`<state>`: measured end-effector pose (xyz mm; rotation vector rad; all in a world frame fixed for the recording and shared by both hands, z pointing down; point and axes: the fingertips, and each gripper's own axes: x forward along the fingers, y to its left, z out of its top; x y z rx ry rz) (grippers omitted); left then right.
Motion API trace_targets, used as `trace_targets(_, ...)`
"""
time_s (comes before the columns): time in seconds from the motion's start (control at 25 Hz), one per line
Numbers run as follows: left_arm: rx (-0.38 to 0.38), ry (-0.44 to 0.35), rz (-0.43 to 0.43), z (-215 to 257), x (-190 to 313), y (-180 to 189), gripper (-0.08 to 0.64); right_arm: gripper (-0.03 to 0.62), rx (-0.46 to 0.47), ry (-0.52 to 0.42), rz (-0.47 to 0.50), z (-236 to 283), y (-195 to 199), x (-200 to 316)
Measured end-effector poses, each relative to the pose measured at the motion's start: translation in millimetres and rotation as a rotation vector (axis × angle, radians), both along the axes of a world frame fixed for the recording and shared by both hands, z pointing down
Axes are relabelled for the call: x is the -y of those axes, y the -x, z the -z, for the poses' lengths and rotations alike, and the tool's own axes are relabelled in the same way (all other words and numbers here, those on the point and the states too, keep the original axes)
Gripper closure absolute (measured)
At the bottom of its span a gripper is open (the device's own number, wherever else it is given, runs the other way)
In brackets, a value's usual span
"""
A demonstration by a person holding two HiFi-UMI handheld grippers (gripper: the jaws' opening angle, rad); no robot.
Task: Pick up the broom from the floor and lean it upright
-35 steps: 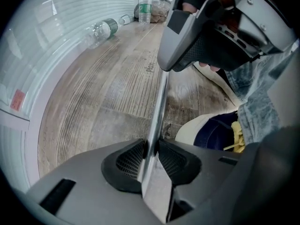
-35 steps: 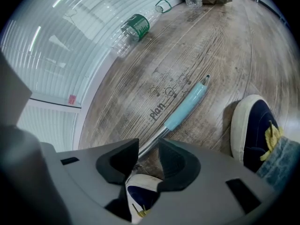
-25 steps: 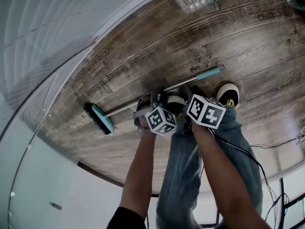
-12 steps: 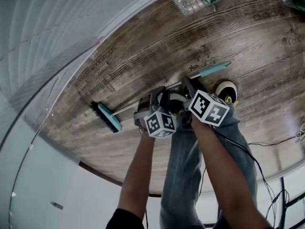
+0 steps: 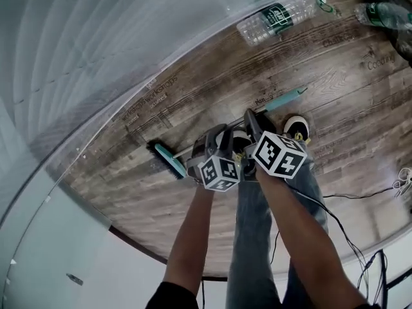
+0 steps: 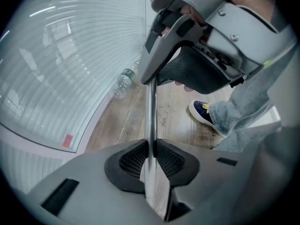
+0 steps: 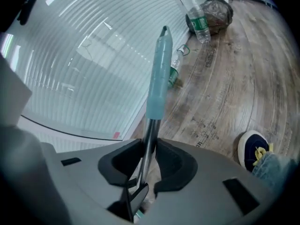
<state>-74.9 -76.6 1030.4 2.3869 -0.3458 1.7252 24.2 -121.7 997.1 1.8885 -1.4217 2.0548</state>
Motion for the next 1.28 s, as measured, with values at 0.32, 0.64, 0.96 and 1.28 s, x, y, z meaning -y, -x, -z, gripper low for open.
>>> trace_targets(0.32,-0.037,-0.082,0.179,112.8,53.0,13.8,0.476,0.497,-0.047,-0.236,0.235,138.8,30.9,67.6)
trace_targets(0.64,-0.069,-0.141,0.331,213.2,69.6,40.0,0.474,0.499,-0.107,-0.399,0.491,260.6,77.4,87.9)
trace_targets(0.96,-0.144,-0.22,0.533,300.5,102.4,72.7,0.474,0.499,-0.19,-0.593,0.784,365.3,134.5,119.8)
trace_targets(1.28,-0.302,-0.266,0.758,374.2,147.2,73.9,0.474,0.499,-0.346,-0.761,1.086,456.2,169.6,152.6)
